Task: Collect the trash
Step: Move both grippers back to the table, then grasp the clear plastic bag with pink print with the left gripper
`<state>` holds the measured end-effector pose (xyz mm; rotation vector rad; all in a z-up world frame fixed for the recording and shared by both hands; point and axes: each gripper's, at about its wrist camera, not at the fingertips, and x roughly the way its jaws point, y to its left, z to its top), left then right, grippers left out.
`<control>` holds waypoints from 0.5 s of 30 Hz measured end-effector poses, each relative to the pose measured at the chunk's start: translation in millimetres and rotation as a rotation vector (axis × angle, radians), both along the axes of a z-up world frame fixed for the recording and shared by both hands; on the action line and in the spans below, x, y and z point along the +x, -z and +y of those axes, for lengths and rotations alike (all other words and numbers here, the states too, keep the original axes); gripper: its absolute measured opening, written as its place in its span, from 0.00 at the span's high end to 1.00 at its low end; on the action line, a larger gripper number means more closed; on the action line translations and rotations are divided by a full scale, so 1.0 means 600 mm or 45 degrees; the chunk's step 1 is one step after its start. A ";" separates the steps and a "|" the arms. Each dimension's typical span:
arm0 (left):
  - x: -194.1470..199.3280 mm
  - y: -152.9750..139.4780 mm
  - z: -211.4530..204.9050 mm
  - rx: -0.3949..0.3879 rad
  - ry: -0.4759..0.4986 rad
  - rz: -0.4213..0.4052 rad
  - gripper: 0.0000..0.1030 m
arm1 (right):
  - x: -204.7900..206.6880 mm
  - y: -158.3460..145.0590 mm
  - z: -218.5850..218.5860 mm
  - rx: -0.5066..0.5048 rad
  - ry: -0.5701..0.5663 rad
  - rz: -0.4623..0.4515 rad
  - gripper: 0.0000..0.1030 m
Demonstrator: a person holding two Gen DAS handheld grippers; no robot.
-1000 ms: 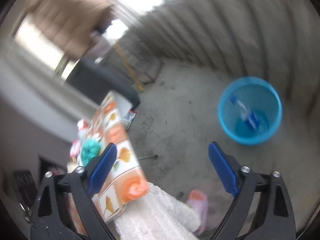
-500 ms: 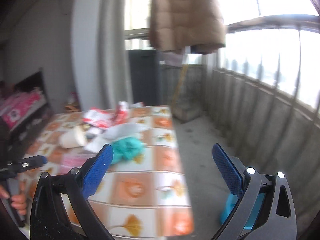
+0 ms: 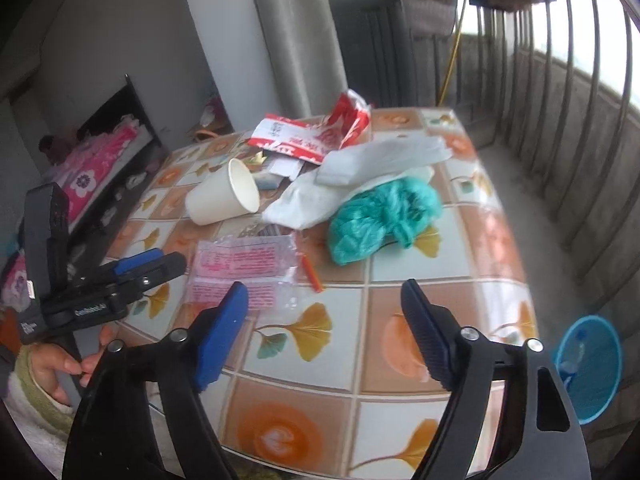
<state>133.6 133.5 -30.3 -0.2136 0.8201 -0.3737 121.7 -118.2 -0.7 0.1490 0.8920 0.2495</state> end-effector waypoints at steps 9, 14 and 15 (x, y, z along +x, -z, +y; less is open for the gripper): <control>0.054 0.028 -0.006 -0.038 0.012 0.129 0.32 | 0.019 0.026 0.037 0.128 -0.109 0.104 0.39; 0.072 0.036 0.001 -0.129 0.015 0.175 0.39 | 0.035 0.065 0.056 0.171 -0.151 0.193 0.58; 0.074 0.038 0.004 -0.155 0.012 0.188 0.41 | 0.039 0.073 0.059 0.170 -0.154 0.215 0.64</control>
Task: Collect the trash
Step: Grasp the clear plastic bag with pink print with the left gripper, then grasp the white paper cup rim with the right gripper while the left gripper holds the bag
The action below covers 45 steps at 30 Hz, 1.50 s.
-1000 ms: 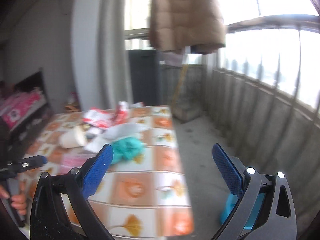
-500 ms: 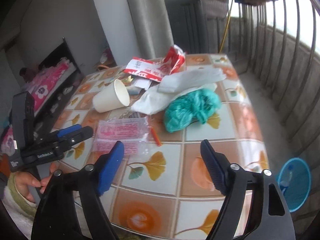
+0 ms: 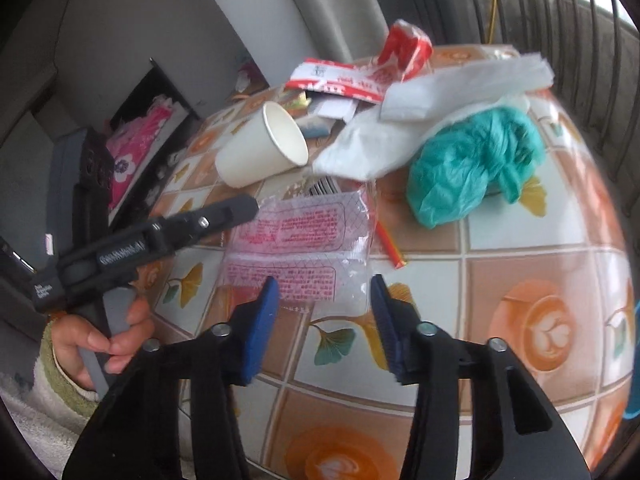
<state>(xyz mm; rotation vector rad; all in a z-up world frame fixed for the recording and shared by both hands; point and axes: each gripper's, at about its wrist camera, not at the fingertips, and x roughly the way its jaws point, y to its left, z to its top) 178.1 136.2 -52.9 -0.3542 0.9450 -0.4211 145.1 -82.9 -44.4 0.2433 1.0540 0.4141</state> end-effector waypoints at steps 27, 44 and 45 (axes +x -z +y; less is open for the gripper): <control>-0.015 0.001 -0.034 0.192 0.029 -0.029 0.81 | -0.022 0.010 -0.092 0.164 0.126 0.066 0.89; -0.083 -0.075 0.148 0.023 -0.249 -0.088 0.87 | 0.052 -0.076 -0.065 0.359 0.018 -0.058 0.61; -0.086 -0.074 0.159 0.014 -0.261 -0.082 0.87 | 0.068 -0.084 -0.048 0.356 -0.015 -0.074 0.59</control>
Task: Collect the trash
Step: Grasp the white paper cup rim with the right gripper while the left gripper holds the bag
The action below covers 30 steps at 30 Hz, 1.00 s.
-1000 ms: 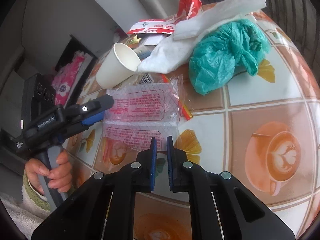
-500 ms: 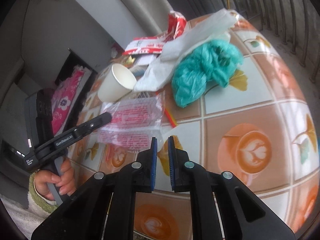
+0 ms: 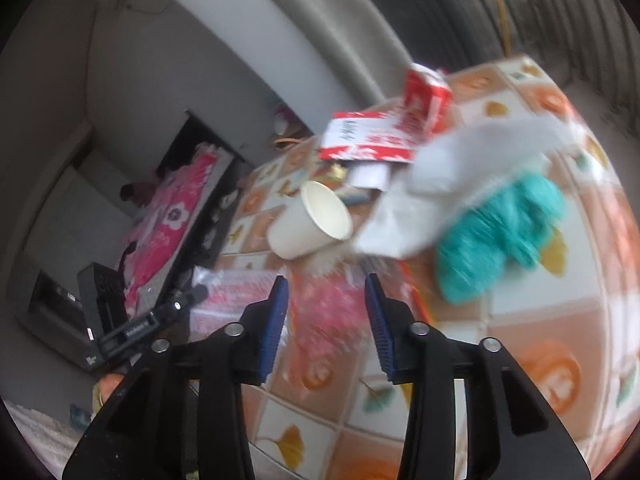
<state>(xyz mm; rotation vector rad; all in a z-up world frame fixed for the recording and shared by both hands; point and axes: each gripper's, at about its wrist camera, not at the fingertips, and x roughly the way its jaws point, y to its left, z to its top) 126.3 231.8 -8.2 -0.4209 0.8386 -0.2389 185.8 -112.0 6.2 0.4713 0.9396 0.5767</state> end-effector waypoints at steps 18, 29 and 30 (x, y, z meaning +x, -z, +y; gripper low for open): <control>-0.009 -0.010 0.062 -0.028 -0.098 -0.050 0.87 | 0.141 0.063 0.137 0.037 -0.156 0.158 0.93; -0.011 -0.010 0.080 -0.055 -0.127 -0.068 0.87 | 0.134 0.036 0.155 0.054 -0.176 0.101 1.00; -0.012 -0.012 0.078 -0.055 -0.129 -0.070 0.87 | 0.134 0.035 0.152 0.056 -0.167 0.100 1.00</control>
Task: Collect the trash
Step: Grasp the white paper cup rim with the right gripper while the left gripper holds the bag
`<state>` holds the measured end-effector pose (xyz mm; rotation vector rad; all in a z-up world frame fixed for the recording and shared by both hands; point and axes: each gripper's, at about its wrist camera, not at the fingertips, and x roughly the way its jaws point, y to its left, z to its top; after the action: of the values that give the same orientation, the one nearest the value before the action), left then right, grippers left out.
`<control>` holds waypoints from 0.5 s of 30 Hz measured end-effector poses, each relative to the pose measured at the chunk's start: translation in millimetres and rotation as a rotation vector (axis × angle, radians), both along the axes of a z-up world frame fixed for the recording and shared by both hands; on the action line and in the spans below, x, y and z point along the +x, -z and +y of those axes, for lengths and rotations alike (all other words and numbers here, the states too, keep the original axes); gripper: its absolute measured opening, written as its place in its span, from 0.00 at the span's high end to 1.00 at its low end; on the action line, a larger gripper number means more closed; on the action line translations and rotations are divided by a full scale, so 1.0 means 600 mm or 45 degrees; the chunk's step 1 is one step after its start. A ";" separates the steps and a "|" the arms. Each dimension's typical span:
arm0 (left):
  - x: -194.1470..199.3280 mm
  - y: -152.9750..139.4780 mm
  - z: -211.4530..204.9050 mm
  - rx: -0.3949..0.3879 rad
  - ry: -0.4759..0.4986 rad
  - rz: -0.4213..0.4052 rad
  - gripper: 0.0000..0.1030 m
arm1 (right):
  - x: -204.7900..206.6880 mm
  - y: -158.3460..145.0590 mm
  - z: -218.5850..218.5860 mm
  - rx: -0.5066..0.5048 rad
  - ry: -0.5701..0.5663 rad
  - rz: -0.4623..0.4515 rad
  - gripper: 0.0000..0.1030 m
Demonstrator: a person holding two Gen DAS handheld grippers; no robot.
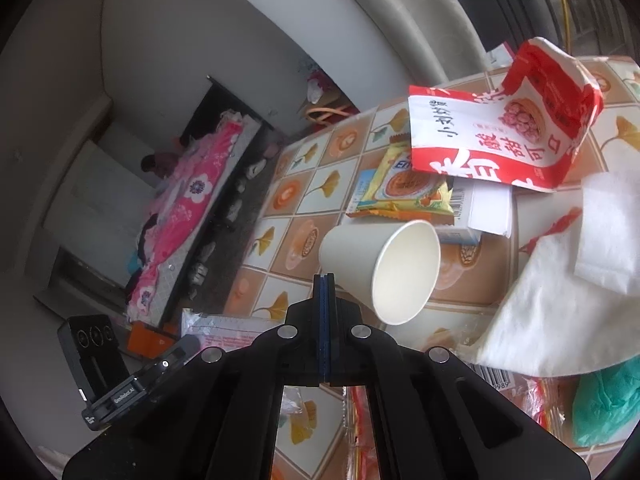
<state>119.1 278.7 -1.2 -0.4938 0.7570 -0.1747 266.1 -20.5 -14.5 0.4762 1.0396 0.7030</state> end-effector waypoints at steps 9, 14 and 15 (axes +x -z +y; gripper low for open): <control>-0.001 0.001 0.004 -0.011 -0.004 0.004 0.87 | 0.025 0.019 -0.019 0.007 0.112 0.069 0.63; -0.004 0.003 0.009 -0.028 -0.016 0.008 0.87 | 0.048 0.059 0.004 0.025 0.082 0.164 0.74; -0.005 0.003 0.010 -0.029 -0.020 0.008 0.87 | 0.052 0.064 0.010 0.044 0.073 0.176 0.91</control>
<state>116.4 284.8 -3.1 -0.5216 0.7578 -0.1674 297.0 -14.8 -52.6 0.5884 1.1402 0.6450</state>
